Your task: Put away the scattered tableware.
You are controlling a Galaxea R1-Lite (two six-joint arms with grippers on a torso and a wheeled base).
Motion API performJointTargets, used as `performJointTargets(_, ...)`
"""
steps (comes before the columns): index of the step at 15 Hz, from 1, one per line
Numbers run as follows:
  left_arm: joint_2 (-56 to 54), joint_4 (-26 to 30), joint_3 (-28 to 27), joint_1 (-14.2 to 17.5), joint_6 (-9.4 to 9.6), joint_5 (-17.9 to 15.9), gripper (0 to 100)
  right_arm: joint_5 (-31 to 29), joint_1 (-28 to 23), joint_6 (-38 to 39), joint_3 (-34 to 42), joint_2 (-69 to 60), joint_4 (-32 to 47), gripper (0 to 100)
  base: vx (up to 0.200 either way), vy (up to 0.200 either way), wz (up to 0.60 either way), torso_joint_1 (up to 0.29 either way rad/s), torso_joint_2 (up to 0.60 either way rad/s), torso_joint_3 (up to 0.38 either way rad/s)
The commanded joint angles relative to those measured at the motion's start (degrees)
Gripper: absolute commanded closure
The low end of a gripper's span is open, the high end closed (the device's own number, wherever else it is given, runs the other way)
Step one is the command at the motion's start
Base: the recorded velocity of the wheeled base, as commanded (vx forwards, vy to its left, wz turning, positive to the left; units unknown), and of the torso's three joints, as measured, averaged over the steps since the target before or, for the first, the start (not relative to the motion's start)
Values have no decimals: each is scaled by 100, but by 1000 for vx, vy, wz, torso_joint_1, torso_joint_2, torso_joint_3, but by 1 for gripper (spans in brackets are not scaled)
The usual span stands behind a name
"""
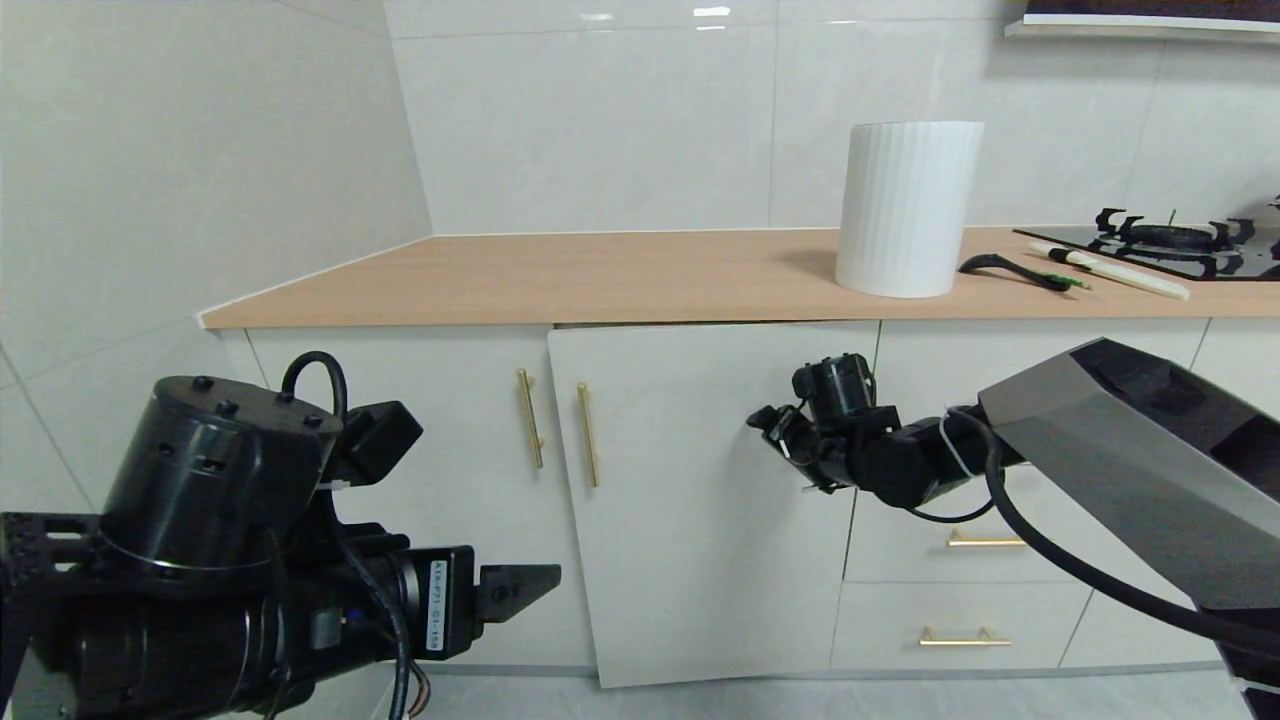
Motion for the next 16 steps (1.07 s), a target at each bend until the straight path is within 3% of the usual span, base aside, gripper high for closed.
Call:
performJointTargets(1,7,0,0,-1,-3,4,0,-87,-46,5,-106,105,3,0,0,0,0,0,0,0)
performJointTargets(12,-11,0,0,-1,-3,4,0,-201,-72,-4,-176,114,144,0,0,0,0,0,0,0)
performJointTargets(16,-644,-237,9,7,14,-14,0,-69,104,-162,1248,-1908,267,0,0,0,0,0,0,0)
